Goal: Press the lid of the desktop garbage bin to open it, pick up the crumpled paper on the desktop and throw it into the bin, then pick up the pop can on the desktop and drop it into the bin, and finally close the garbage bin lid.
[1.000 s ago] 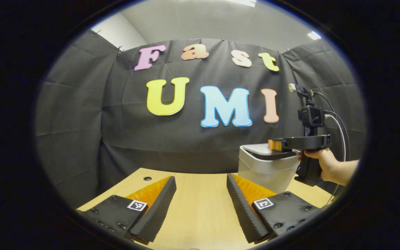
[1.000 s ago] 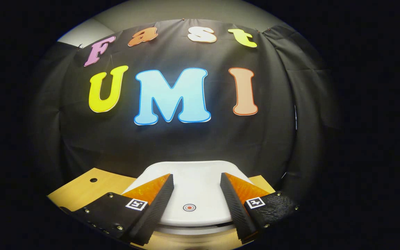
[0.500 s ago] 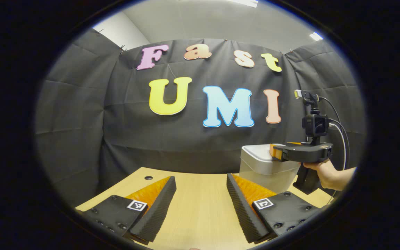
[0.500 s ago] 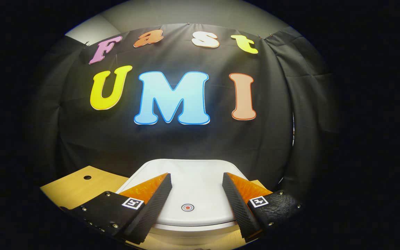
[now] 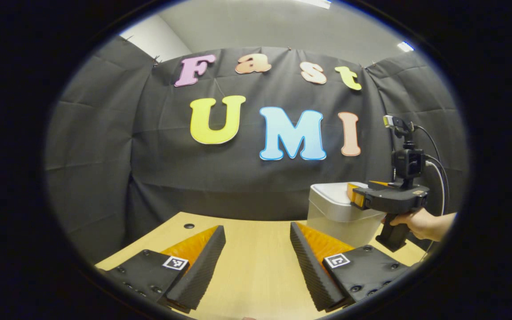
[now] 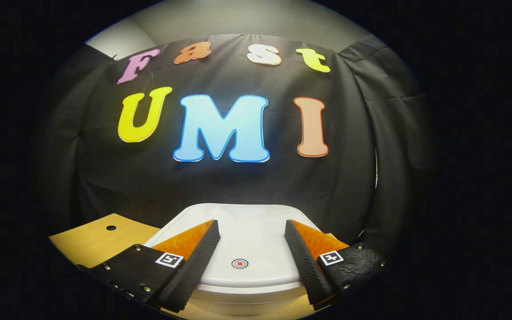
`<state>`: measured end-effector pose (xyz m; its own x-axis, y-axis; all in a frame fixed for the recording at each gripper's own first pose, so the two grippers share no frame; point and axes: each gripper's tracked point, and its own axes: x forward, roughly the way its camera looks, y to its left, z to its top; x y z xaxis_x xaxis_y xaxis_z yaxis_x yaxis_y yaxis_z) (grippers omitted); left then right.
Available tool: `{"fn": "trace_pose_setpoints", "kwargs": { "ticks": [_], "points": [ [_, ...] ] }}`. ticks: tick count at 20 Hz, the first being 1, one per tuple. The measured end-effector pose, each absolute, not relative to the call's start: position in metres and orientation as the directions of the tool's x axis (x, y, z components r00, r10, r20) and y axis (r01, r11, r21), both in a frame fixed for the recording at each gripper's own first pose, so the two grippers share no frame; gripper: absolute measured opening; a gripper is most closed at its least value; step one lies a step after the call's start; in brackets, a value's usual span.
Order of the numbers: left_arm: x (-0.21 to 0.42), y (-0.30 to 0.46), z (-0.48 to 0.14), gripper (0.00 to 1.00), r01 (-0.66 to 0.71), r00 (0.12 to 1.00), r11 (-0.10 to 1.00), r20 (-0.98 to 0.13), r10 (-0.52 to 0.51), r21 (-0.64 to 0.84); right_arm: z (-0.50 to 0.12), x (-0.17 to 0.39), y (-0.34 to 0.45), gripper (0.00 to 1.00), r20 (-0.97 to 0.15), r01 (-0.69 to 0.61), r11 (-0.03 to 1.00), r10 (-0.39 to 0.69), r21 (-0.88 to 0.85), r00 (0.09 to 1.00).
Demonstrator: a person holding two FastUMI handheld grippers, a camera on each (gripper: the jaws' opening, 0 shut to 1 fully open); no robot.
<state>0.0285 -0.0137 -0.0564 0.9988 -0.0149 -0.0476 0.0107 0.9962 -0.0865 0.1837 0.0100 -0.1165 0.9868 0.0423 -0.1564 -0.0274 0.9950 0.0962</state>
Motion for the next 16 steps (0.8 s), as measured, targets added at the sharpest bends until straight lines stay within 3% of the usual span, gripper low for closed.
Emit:
{"fn": "trace_pose_setpoints", "kwargs": {
  "ticks": [6,16],
  "points": [
    [0.033,-0.011,-0.06,0.95,-0.004,0.998,0.997,-0.062,-0.001,-0.075,-0.114,0.18,0.009,0.96,-0.086,-0.007,0.988,0.021,0.154,0.996],
    [0.016,-0.017,-0.042,0.95,-0.01,1.0,0.997,-0.026,0.009,-0.074,-0.111,0.182,0.008,0.95,-0.124,0.001,0.987,0.019,0.159,0.992]
  ]
}}
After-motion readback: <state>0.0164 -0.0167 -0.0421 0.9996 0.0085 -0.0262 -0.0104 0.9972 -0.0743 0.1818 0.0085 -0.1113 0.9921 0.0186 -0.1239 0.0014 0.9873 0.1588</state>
